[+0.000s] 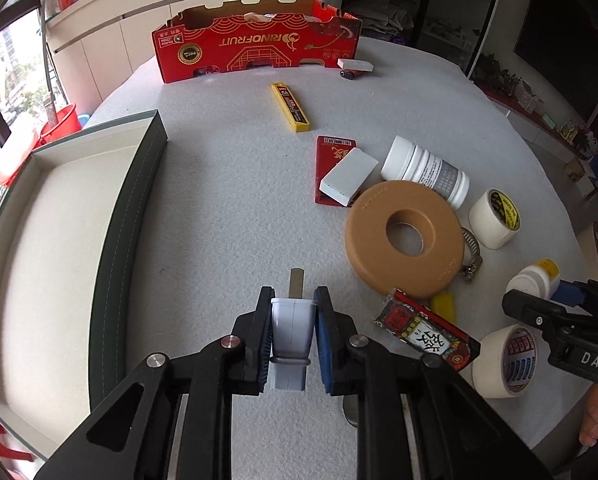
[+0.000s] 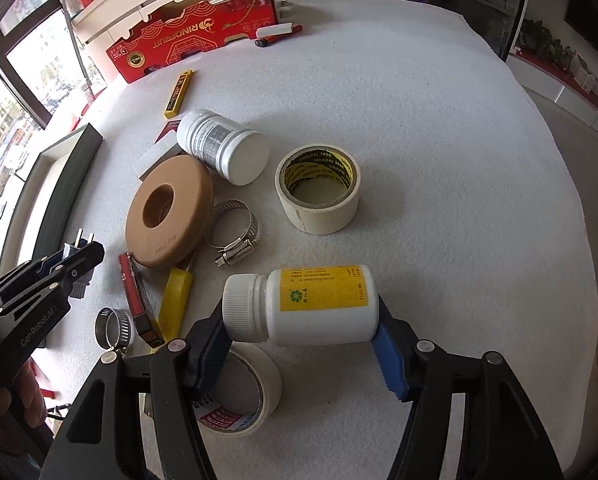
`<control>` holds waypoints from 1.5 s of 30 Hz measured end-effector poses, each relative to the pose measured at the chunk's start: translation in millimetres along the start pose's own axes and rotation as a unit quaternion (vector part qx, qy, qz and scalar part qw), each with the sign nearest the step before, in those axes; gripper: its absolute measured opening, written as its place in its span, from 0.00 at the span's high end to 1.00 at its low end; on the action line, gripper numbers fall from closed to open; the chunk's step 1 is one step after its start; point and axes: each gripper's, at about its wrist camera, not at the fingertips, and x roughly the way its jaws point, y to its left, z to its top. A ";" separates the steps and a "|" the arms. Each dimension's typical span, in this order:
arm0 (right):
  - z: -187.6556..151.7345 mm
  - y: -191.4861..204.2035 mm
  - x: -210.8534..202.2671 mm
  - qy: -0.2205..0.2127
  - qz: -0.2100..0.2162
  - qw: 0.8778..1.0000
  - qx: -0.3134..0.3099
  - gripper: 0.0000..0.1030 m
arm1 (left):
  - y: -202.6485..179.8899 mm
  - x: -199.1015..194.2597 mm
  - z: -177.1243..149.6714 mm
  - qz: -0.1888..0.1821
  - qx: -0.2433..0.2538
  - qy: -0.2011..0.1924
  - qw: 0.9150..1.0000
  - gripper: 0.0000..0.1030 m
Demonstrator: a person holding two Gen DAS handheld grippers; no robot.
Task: Organize rigid objects
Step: 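Lift and carry plug adapter and bottle with both grippers over the grey tray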
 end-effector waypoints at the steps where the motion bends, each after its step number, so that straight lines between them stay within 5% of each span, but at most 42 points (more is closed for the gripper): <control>1: -1.2 -1.4 -1.8 -0.001 0.002 1.000 0.003 0.37 | -0.6 -2.2 -0.9 0.003 0.002 -0.001 1.000 0.79; 15: -29.8 -50.7 -26.3 -0.013 -0.004 0.997 0.073 0.37 | -1.3 -19.2 -14.8 0.013 -0.018 -0.005 1.000 0.79; 24: -31.4 -49.6 -41.2 -0.022 0.011 0.997 0.080 0.37 | -6.5 -40.1 -16.4 0.004 -0.019 -0.021 1.000 0.79; 35: -13.7 -0.6 -61.9 -0.043 0.028 0.998 0.035 0.37 | 8.9 -86.3 -5.8 -0.011 -0.035 -0.066 0.997 0.79; 45: 24.1 82.5 -72.7 -0.057 0.062 0.996 -0.038 0.37 | 54.2 -124.1 2.4 0.007 -0.066 -0.099 0.993 0.79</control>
